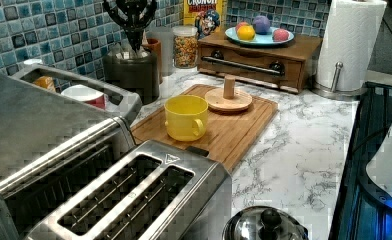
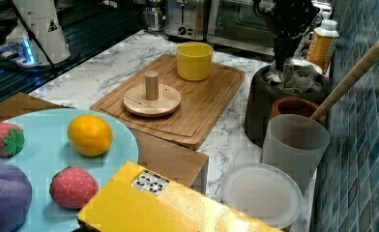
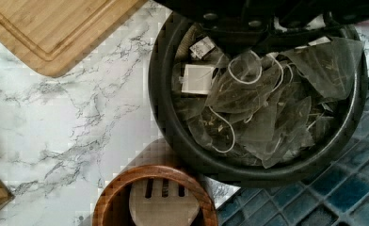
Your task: Get a tea bag.
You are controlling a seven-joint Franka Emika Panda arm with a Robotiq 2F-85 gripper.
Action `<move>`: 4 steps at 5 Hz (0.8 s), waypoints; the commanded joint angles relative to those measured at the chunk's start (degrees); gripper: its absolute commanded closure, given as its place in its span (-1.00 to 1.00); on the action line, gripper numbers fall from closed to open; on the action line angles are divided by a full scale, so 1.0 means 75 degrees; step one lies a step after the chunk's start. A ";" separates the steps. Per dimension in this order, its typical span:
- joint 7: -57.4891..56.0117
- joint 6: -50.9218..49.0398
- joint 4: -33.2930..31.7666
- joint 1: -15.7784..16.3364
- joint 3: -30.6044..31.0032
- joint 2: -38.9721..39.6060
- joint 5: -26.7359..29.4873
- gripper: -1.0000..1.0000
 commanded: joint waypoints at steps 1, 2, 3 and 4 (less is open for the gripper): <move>0.0301 -0.0842 0.1241 0.0059 -0.0061 -0.0948 0.0234 1.00; 0.0186 -0.0632 0.0567 -0.0015 -0.0010 -0.1789 0.0526 1.00; -0.0143 -0.0842 0.0515 0.0007 0.0038 -0.2029 0.0553 1.00; -0.0055 -0.1057 0.0433 0.0036 0.0135 -0.2070 0.0363 1.00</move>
